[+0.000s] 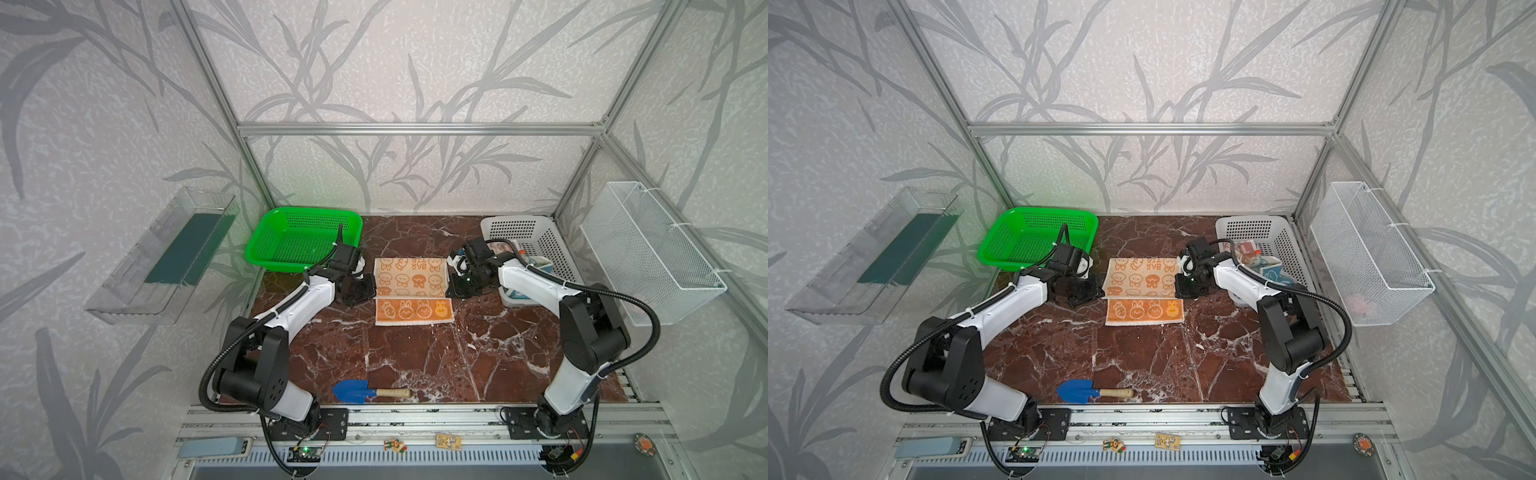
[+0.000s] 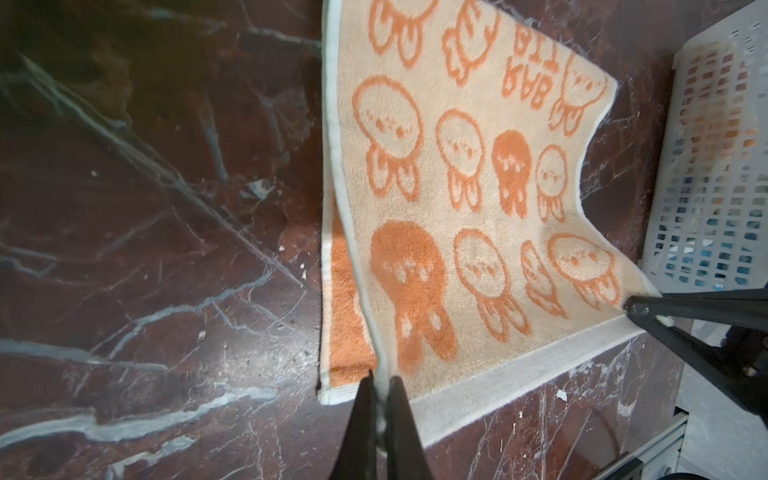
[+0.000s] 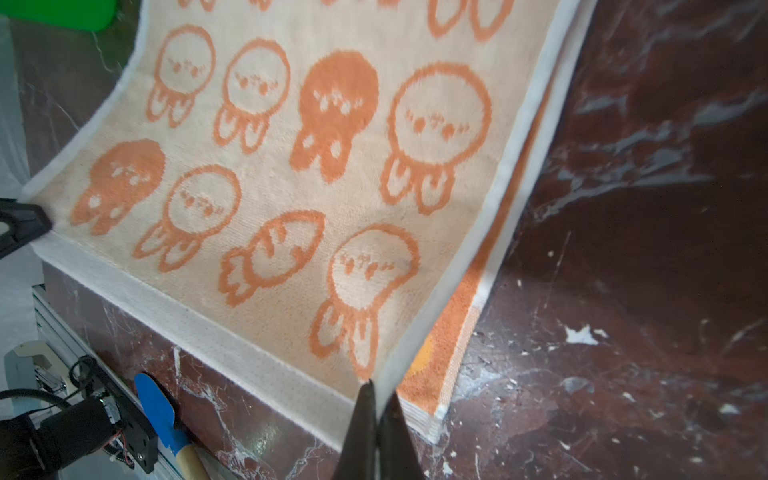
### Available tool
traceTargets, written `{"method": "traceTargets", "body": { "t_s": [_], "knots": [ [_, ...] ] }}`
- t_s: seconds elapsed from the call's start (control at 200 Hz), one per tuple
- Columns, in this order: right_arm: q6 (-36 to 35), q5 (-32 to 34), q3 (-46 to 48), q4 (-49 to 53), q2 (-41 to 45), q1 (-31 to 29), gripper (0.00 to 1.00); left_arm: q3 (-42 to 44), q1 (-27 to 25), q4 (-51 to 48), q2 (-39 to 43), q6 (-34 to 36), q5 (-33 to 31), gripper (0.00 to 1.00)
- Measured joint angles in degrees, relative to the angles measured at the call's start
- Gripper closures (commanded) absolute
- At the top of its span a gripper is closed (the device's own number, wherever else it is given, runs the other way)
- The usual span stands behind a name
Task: Fold and stack the towels
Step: 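Fold the held towel edge over toward the robot with both grippers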
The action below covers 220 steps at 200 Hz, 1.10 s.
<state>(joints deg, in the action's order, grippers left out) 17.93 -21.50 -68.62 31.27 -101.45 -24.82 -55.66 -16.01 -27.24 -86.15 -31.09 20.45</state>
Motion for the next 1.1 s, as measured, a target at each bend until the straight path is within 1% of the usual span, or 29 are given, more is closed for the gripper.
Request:
{"method": "traceTargets", "body": {
  "t_s": [0.17,0.275,0.49,0.6,0.765,0.885,1.1],
  "knots": [
    [0.3,0.0,4.5,-3.0,-0.9,-0.2,1.0,5.6,-1.2,3.5,1.0,-2.3,1.5,1.0],
    [0.6,0.2,5.6,-3.6,-2.2,-0.2,1.0,7.2,-2.4,4.8,1.0,-3.5,1.5,1.0],
    [0.7,0.9,4.8,-2.5,-1.7,-0.1,1.0,6.0,-3.1,4.2,1.0,-3.6,0.6,1.0],
    [0.7,1.6,3.5,-0.8,1.2,0.0,1.0,4.3,-3.6,3.3,2.8,-3.7,-0.7,1.0],
    [0.6,3.4,2.9,0.6,5.9,0.6,1.0,4.2,-6.6,2.9,6.8,-4.5,-3.5,1.0],
    [0.7,3.2,3.8,0.0,4.9,0.7,1.0,6.4,-7.5,4.2,6.4,-5.4,-3.9,1.0],
    [1.6,1.4,9.2,-2.9,0.6,0.0,1.0,10.5,-8.8,6.1,3.5,-6.3,-3.7,1.0]
  ]
}}
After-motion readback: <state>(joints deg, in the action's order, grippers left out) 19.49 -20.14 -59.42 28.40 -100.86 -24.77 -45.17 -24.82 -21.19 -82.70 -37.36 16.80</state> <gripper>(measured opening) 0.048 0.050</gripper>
